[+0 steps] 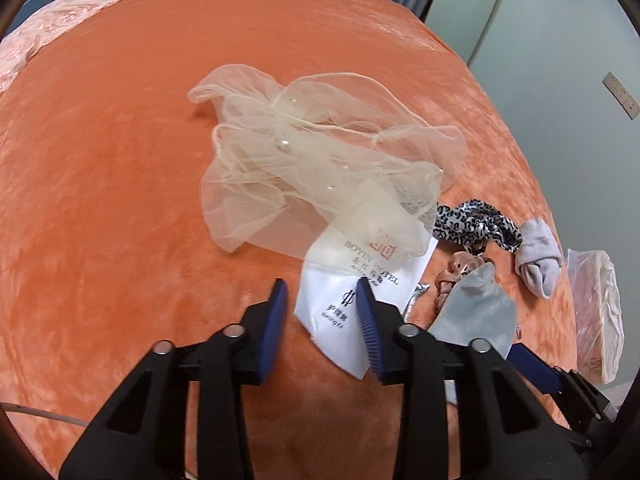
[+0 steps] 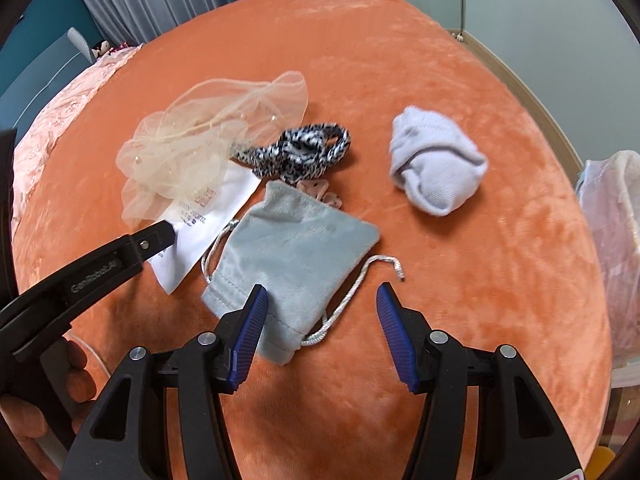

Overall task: Collect trash
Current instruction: 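Grasp the printed paper wrapper with the left tool while the right tool grasps the grey pouch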

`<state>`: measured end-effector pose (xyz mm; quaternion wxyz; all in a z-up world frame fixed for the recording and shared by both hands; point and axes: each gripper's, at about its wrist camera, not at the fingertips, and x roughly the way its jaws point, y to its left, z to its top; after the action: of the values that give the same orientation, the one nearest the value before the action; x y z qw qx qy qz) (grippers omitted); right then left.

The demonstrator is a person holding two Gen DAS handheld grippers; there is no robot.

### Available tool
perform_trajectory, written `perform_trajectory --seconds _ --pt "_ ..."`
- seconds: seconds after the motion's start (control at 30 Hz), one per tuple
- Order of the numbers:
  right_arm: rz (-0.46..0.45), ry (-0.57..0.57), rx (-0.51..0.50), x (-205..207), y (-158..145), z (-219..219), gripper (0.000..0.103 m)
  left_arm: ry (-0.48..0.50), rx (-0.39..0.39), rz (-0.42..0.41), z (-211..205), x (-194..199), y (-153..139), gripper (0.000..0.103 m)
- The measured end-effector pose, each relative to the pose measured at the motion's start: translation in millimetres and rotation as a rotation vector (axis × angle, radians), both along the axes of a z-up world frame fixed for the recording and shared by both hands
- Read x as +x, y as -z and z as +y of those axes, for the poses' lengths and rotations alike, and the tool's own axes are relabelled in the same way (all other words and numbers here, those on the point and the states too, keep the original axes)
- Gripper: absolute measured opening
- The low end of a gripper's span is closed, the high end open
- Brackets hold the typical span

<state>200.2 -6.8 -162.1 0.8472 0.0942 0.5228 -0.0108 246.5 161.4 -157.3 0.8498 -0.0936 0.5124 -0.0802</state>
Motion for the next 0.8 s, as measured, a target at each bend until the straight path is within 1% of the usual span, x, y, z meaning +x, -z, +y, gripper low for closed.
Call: perform_trajectory --seconds 0.03,0.1,0.13,0.2,0.23,0.3,0.43,0.63,0.67,0.8 --pt "0.001 -0.006 0.007 0 2 1 0.042 0.008 -0.006 -0.002 -2 0 0 0.023" --pt "-0.004 -0.024 0.016 0 3 6 0.025 0.011 0.004 -0.014 -5 -1 -1 0.019" --pt "-0.007 -0.030 0.015 0 3 7 0.022 0.010 0.006 -0.019 -4 -2 -2 0.015" --pt "-0.018 -0.049 0.009 -2 0 12 0.010 0.008 0.010 -0.023 -4 -3 -3 0.004" --pt "-0.023 -0.054 0.007 -3 -3 13 0.008 0.009 0.010 -0.022 -4 -4 -4 0.000" --pt "-0.034 -0.057 0.016 -6 -9 12 0.007 0.007 0.005 -0.018 -3 -8 -7 0.000" --pt "-0.062 -0.058 0.024 -13 -26 9 0.006 0.011 -0.004 -0.040 -3 -21 -21 0.000" --pt "-0.119 -0.048 -0.020 -29 -61 -7 0.006 0.027 -0.020 -0.068 -13 -43 -47 0.000" --pt "-0.140 -0.040 -0.039 -35 -72 -13 0.006 0.031 -0.023 -0.074 -15 -47 -52 0.000" --pt "-0.181 -0.006 -0.067 -45 -95 -34 0.006 0.055 -0.036 -0.098 -26 -62 -73 0.000"
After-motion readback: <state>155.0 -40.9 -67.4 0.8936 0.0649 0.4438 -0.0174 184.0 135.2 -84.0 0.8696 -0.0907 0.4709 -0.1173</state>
